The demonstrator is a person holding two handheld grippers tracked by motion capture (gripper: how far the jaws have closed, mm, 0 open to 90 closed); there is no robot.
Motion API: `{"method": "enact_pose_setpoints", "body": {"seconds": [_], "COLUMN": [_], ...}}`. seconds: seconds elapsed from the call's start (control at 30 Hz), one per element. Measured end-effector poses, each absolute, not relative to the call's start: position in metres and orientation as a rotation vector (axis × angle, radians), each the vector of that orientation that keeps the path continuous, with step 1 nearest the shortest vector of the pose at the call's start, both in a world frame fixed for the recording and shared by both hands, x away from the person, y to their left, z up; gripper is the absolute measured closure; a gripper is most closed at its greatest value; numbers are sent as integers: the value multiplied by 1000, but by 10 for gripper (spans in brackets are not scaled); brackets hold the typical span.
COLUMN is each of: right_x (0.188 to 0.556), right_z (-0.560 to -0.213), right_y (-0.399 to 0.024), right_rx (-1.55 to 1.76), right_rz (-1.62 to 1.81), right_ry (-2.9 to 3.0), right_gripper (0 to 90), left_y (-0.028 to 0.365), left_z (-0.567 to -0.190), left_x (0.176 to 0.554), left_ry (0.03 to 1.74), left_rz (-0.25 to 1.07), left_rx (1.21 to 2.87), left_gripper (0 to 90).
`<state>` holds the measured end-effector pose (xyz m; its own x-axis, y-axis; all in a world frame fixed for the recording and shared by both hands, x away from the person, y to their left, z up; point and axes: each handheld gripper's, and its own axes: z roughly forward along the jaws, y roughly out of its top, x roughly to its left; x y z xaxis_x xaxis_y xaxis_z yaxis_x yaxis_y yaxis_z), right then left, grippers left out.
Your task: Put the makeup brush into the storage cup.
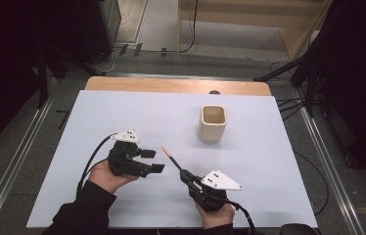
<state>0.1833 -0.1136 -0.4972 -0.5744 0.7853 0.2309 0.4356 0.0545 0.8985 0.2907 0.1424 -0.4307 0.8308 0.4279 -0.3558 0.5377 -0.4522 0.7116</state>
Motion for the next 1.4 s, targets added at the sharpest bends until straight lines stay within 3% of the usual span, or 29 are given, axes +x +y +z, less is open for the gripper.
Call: {"method": "enact_pose_setpoints", "body": {"seconds": [0.87,1.4], "right_x": [173,173], "right_z": [-504,-499], "right_y": [-105,-101], "right_rx": [1278,1229], "right_rz": [1605,1620], "right_ry": [1839,1821], "right_gripper": [846,846], "left_y": [129,119], "left_z": [-430,-434], "left_x": [293,295], "left_ry": [763,823], "left_rz": [-190,-312], "left_rx": [2016,1938], "left_gripper": [335,440]}}
